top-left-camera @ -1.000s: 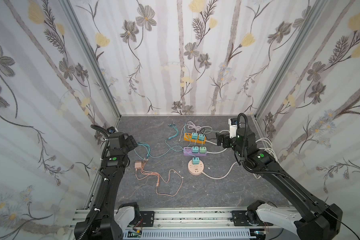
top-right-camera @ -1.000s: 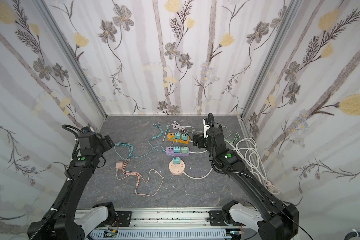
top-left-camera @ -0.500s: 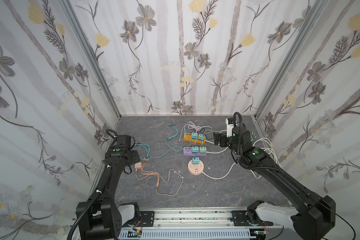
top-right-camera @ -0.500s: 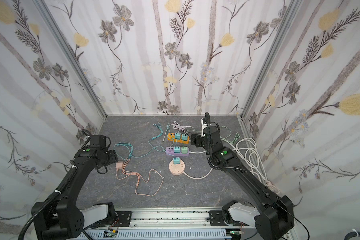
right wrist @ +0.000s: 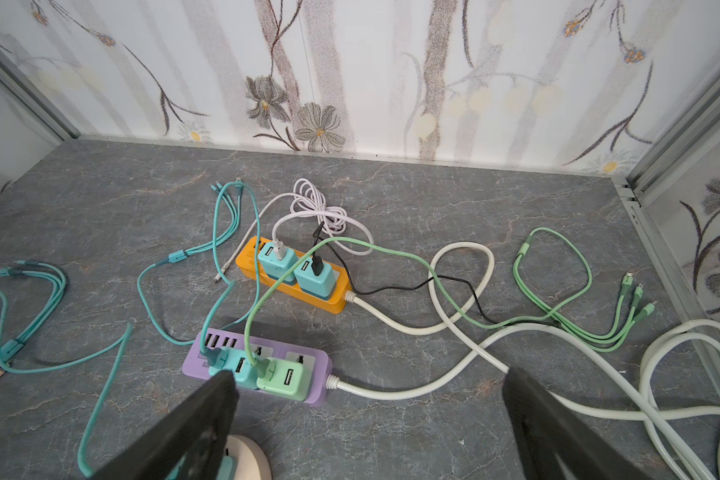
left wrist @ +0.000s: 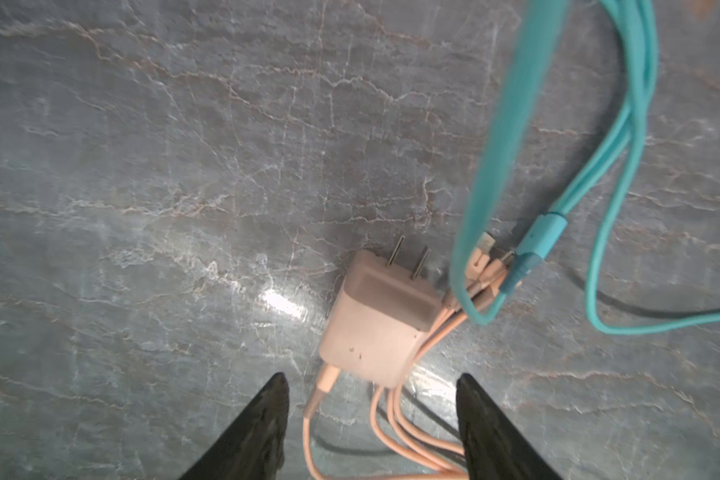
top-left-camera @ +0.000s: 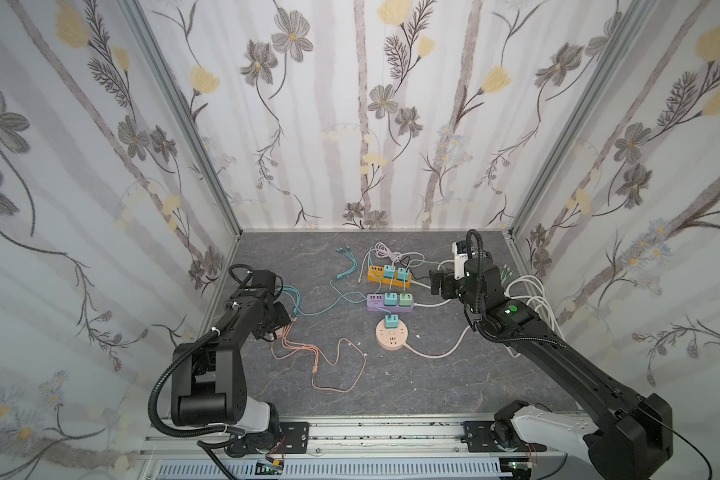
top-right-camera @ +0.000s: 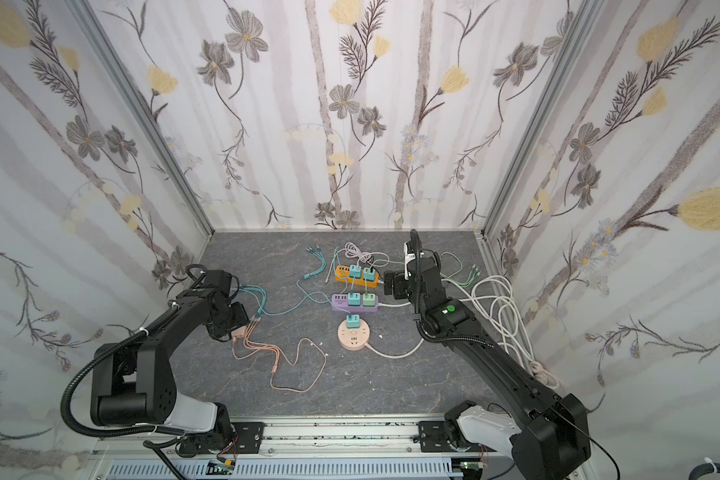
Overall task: Insert the plug
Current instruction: 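Grasp the pink charger with the left gripper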
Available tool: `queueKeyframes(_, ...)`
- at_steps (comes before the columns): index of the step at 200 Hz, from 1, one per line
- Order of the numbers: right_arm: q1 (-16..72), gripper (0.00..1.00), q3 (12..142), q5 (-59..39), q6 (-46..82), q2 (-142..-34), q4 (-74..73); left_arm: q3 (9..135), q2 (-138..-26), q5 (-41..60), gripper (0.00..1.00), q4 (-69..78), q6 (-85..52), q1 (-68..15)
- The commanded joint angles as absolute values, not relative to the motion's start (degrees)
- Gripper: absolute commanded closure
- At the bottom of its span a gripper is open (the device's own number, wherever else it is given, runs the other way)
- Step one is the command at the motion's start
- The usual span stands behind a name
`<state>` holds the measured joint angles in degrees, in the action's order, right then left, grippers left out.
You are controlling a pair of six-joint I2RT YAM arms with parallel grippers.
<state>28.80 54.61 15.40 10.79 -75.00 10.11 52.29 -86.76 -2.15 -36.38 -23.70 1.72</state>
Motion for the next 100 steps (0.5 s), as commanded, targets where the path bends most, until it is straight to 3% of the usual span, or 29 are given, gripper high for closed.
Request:
queueKeyframes(1,28.7,0.01,54.6,16.2,9.2,-74.2,8.8,53.7,-89.7,-3.9,0.34,-33.0,-24.6,1.4)
queueKeyframes(100,28.6,0.01,54.1,17.4,9.4,-73.3,9.4,58.6,-98.1,-2.5,0.43,-38.1,-17.9,-0.1)
